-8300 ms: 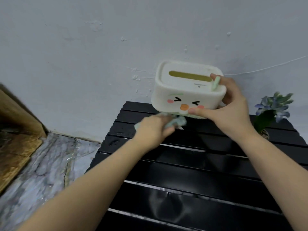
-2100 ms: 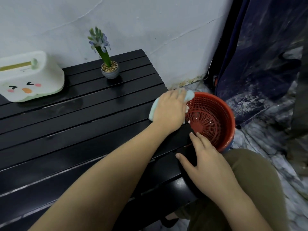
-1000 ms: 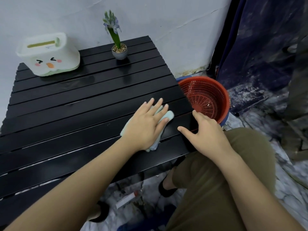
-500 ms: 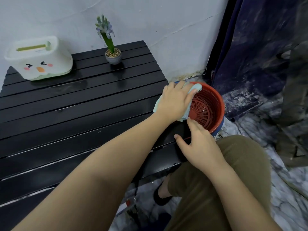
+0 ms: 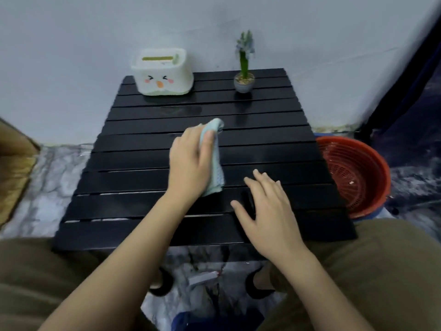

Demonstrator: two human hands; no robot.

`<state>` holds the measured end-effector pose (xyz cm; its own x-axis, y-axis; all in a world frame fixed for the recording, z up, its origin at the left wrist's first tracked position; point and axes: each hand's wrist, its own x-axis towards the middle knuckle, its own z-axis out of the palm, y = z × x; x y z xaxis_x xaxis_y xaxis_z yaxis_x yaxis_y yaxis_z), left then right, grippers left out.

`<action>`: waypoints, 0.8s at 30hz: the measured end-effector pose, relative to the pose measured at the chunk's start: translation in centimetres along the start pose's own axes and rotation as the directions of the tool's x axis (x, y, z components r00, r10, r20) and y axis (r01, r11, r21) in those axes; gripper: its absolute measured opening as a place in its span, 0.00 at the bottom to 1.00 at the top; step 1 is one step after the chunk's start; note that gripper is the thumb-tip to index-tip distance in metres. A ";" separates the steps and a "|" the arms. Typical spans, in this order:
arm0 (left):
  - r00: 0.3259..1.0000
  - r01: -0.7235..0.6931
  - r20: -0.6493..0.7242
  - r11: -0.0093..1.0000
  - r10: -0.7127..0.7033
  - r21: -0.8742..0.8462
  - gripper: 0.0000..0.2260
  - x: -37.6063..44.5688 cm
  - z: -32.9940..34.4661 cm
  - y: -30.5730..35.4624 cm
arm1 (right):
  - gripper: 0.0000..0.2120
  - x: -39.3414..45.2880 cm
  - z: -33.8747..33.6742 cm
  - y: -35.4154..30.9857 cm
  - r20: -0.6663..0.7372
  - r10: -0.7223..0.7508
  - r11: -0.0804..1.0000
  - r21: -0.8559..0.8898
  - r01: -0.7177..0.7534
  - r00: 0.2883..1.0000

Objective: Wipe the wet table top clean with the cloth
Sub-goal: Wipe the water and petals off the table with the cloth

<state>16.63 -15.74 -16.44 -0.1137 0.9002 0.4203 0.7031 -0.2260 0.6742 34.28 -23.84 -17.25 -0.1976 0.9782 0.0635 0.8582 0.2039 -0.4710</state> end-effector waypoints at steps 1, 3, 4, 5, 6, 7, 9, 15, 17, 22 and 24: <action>1.000 0.028 0.008 0.998 -0.028 0.061 0.15 -0.9 -2.1 -1.7 | 0.27 0.3 0.8 -1.2 0.019 -0.034 0.999 0.020 0.034 0.999; 0.997 0.055 0.035 0.980 -0.063 0.189 0.15 -2.8 -6.2 -4.8 | 0.27 0.9 2.4 -3.5 0.050 -0.093 0.995 0.051 0.090 0.994; 0.996 0.059 0.055 0.968 -0.075 0.245 0.16 -3.5 -8.2 -6.3 | 0.27 1.2 3.2 -4.5 0.061 -0.117 0.992 0.061 0.114 0.991; 0.993 0.056 0.079 0.954 -0.082 0.294 0.16 -4.1 -10.0 -7.4 | 0.27 1.5 3.9 -5.4 0.073 -0.139 0.989 0.064 0.135 0.988; 0.991 0.044 0.106 0.939 -0.084 0.340 0.17 -4.7 -11.6 -8.5 | 0.27 1.7 4.5 -6.2 0.087 -0.159 0.986 0.060 0.154 0.983; 0.988 0.026 0.132 0.922 -0.083 0.387 0.18 -5.2 -12.9 -9.5 | 0.27 2.0 5.1 -6.9 0.104 -0.175 0.984 0.051 0.170 0.979; 0.980 0.027 0.155 0.865 -0.121 0.501 0.21 -6.6 -14.4 -11.1 | 0.27 2.2 6.2 -7.9 0.136 -0.192 0.981 0.033 0.190 0.972; 0.912 0.169 0.199 0.772 -0.358 0.613 0.26 -9.7 -13.3 -13.0 | 0.25 2.1 7.7 -9.0 0.140 -0.182 0.982 -0.032 0.188 0.973; 0.918 0.169 0.188 0.775 -0.348 0.608 0.27 -9.5 -13.3 -12.8 | 0.25 2.1 7.7 -8.9 0.138 -0.178 0.981 -0.046 0.186 0.974; 0.961 0.147 0.130 0.848 -0.245 0.509 0.26 -8.2 -13.0 -10.4 | 0.29 3.5 6.4 -9.7 0.171 -0.175 0.982 -0.034 0.183 0.970; 0.982 0.107 0.099 0.899 -0.163 0.424 0.24 -6.9 -12.4 -9.3 | 0.30 4.9 5.4 -10.3 0.150 -0.198 0.979 -0.009 0.201 0.969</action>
<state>2.14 -24.52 -18.08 -0.1567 0.9573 0.2427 0.9178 0.0504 0.3938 21.90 -21.40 -16.82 -0.4321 0.9015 0.0229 0.8051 0.3971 -0.4406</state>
